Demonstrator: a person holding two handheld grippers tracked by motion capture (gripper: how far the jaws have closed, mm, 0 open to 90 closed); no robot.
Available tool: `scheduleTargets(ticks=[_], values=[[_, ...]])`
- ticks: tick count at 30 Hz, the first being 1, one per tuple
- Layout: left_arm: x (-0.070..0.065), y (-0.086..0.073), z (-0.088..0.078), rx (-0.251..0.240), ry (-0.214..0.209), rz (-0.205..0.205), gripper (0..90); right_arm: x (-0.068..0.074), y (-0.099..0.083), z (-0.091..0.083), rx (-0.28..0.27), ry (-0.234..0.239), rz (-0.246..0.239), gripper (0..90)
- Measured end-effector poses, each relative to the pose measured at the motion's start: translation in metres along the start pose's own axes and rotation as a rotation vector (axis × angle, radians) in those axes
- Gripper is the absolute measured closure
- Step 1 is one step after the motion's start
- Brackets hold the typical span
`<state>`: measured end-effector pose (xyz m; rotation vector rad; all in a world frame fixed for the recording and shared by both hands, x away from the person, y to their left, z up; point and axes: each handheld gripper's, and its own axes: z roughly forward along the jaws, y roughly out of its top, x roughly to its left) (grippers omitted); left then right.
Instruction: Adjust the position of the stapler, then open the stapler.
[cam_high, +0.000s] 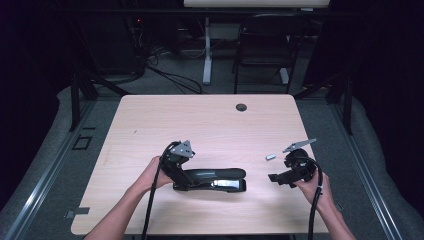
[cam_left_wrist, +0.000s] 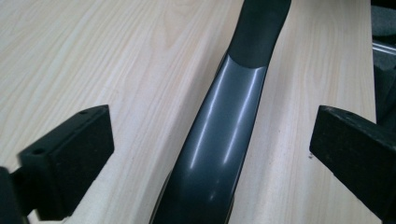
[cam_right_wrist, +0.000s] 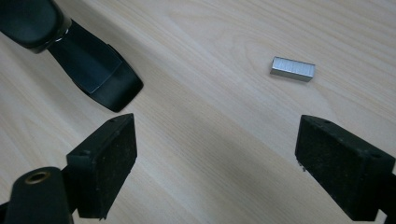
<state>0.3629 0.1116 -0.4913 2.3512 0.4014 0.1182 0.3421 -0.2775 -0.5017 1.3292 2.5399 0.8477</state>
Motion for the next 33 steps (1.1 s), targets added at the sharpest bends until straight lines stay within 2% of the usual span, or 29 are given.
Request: scheduleTargets(ticks=[2, 7, 9, 10, 11, 14, 16, 19, 22, 25, 33], values=[[-0.003, 0.000, -0.003, -0.013, 0.018, -0.021, 0.0, 0.000, 0.000, 0.001, 0.008, -0.008, 0.005, 9.4], [-0.009, -0.002, -0.012, -0.042, 0.093, -0.074, 0.0, 0.003, 0.001, 0.002, 0.014, -0.022, 0.004, 7.4], [-0.012, -0.004, -0.015, -0.064, 0.150, -0.111, 0.0, 0.004, 0.001, 0.002, 0.010, -0.022, 0.005, 6.3], [-0.016, -0.004, -0.019, -0.104, 0.200, -0.158, 0.0, 0.005, 0.001, 0.001, 0.005, -0.018, 0.001, 4.3], [-0.016, -0.004, -0.019, -0.104, 0.200, -0.158, 0.0, 0.005, 0.001, 0.001, 0.005, -0.018, 0.001, 4.3], [-0.021, -0.006, -0.021, -0.130, 0.233, -0.228, 0.0, 0.007, 0.001, 0.000, 0.003, -0.018, -0.005, 2.5], [-0.025, -0.008, -0.020, -0.125, 0.246, -0.248, 0.0, 0.007, 0.001, -0.001, -0.001, -0.024, -0.007, 2.0], [-0.031, -0.010, -0.017, -0.101, 0.243, -0.262, 0.0, 0.008, 0.000, 0.000, -0.002, -0.026, -0.007, 1.9], [-0.039, -0.008, -0.013, -0.090, 0.270, -0.246, 0.1, 0.010, 0.000, 0.000, -0.008, -0.013, -0.013, 5.1], [-0.045, -0.006, -0.011, -0.094, 0.287, -0.232, 0.1, 0.013, 0.000, -0.001, -0.016, -0.017, -0.022, 7.1], [-0.056, -0.004, -0.011, -0.104, 0.301, -0.242, 0.3, 0.013, -0.001, -0.002, -0.018, -0.013, -0.025, 15.4]])
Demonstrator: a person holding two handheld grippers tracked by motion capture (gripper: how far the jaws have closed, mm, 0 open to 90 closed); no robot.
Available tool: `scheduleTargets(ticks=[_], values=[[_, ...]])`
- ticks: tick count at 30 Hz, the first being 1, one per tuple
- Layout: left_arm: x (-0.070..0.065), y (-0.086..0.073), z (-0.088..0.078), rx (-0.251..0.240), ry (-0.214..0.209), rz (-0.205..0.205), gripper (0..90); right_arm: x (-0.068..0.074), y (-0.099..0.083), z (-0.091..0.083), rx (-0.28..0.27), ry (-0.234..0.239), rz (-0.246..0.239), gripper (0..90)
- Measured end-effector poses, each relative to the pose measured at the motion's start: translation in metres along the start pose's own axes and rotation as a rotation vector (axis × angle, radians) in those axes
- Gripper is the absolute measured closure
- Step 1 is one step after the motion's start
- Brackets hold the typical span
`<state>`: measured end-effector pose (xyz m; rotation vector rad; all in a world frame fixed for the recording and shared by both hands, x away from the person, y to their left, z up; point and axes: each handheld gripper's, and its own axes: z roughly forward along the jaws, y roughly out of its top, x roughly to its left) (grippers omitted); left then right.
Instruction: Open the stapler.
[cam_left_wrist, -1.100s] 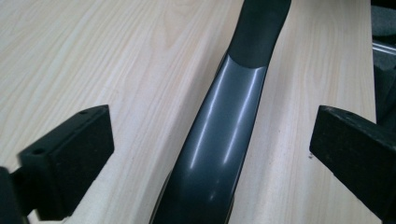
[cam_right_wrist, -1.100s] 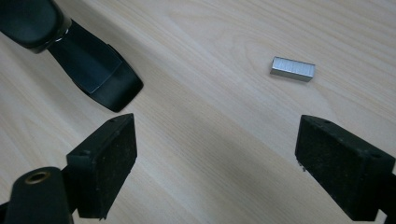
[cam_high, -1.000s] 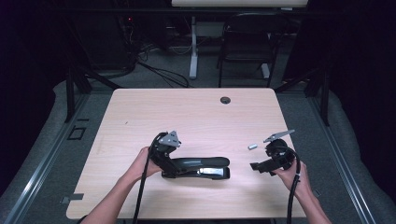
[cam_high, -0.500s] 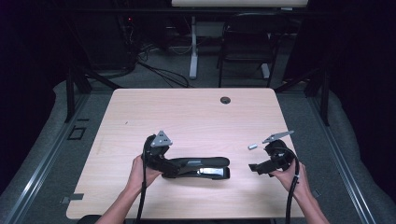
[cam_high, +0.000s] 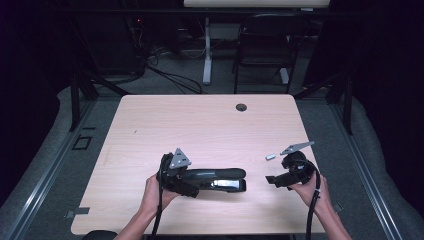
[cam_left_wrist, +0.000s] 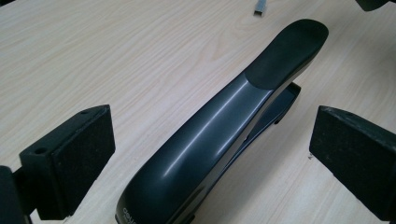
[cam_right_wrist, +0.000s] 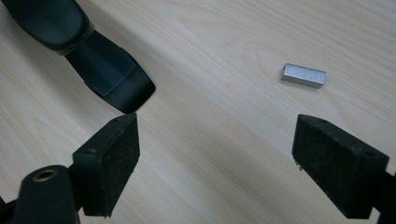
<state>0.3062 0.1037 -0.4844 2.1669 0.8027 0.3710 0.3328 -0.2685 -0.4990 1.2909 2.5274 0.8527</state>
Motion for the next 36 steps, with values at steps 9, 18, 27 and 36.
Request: scheduleTargets(ticks=[9, 18, 27, 36], values=[[-0.016, 0.006, -0.004, -0.048, -0.028, 0.021, 23.7, 0.011, -0.002, 0.002, 0.008, -0.003, -0.021, 44.3], [-0.043, 0.004, 0.013, -0.013, -0.101, 0.102, 41.0, 0.030, 0.001, 0.004, -0.009, -0.019, -0.106, 71.7], [-0.059, -0.002, 0.028, 0.011, -0.125, 0.127, 65.2, 0.047, 0.001, 0.018, 0.019, 0.004, -0.175, 88.5], [-0.067, -0.007, 0.050, 0.039, -0.095, 0.098, 90.0, 0.066, 0.004, 0.028, 0.001, 0.023, -0.231, 90.0]])
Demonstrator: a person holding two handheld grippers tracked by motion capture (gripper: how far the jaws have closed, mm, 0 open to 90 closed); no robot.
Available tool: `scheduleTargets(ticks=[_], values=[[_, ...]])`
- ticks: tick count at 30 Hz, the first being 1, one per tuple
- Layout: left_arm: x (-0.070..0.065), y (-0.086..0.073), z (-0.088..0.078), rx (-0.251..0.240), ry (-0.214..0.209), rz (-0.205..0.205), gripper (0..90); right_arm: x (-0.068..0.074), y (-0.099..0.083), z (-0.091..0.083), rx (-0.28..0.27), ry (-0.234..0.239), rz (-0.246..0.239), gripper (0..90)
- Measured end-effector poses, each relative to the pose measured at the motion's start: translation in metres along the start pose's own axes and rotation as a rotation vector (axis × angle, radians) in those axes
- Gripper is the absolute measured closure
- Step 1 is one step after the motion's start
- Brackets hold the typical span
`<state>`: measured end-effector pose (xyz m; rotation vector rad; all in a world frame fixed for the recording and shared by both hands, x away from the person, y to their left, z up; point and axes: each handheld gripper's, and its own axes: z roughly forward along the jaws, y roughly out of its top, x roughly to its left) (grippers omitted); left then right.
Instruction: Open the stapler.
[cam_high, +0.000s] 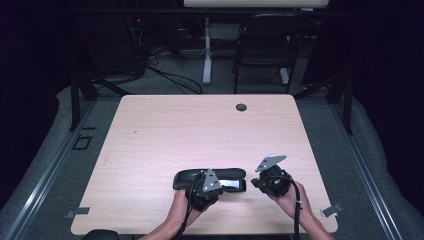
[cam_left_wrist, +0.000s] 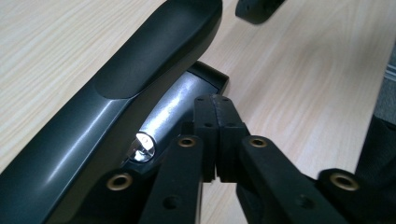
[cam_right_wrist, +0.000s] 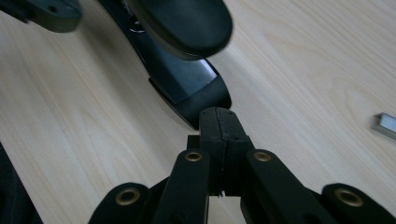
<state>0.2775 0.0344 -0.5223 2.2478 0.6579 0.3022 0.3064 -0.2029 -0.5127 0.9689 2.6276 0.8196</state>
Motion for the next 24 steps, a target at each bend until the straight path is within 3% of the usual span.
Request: scheduleTargets(ticks=[9, 16, 24], values=[[0.007, -0.006, 0.017, -0.001, 0.030, -0.063, 90.0, 0.017, 0.010, 0.018, -0.002, -0.005, -0.059, 90.0], [0.007, -0.007, 0.024, -0.024, 0.060, -0.058, 90.0, 0.025, 0.011, 0.035, 0.017, -0.042, -0.121, 90.0], [0.006, -0.009, 0.031, -0.033, 0.078, -0.063, 90.0, 0.029, 0.010, 0.047, 0.013, -0.069, -0.146, 90.0]])
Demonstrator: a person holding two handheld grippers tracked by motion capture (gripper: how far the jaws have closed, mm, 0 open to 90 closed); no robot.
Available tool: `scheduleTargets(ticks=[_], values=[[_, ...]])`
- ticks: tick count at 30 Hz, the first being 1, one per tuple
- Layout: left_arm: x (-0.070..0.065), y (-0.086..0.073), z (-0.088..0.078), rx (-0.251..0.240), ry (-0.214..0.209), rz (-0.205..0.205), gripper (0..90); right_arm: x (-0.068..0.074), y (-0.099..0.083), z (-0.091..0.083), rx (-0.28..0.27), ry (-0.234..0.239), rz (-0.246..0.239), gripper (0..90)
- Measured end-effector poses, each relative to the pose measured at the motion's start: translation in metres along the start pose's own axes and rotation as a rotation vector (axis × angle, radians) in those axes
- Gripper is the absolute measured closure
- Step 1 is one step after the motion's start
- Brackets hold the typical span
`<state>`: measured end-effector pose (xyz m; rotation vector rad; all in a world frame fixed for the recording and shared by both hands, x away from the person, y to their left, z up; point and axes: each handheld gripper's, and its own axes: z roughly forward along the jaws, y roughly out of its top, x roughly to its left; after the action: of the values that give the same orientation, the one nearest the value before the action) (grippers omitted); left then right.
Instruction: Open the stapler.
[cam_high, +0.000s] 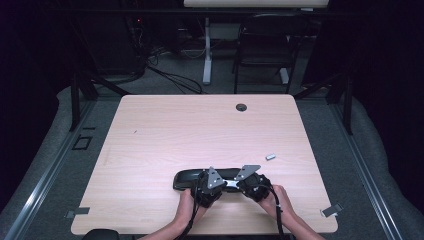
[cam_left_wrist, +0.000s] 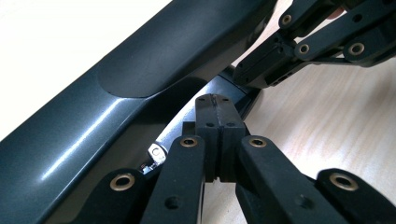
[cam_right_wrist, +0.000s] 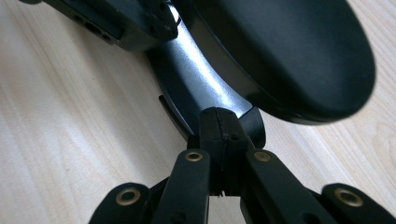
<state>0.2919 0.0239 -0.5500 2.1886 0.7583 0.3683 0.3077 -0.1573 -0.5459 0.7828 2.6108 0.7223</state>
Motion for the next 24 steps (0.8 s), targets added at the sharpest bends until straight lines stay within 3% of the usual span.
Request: scheduleTargets(ticks=[6, 24], values=[[0.001, 0.000, 0.004, -0.014, 0.015, -0.012, 90.0, 0.003, 0.001, 0.006, -0.009, -0.015, -0.002, 90.0], [-0.004, -0.005, 0.017, -0.071, 0.056, -0.020, 90.0, -0.002, -0.003, 0.005, -0.029, 0.007, 0.039, 90.0]])
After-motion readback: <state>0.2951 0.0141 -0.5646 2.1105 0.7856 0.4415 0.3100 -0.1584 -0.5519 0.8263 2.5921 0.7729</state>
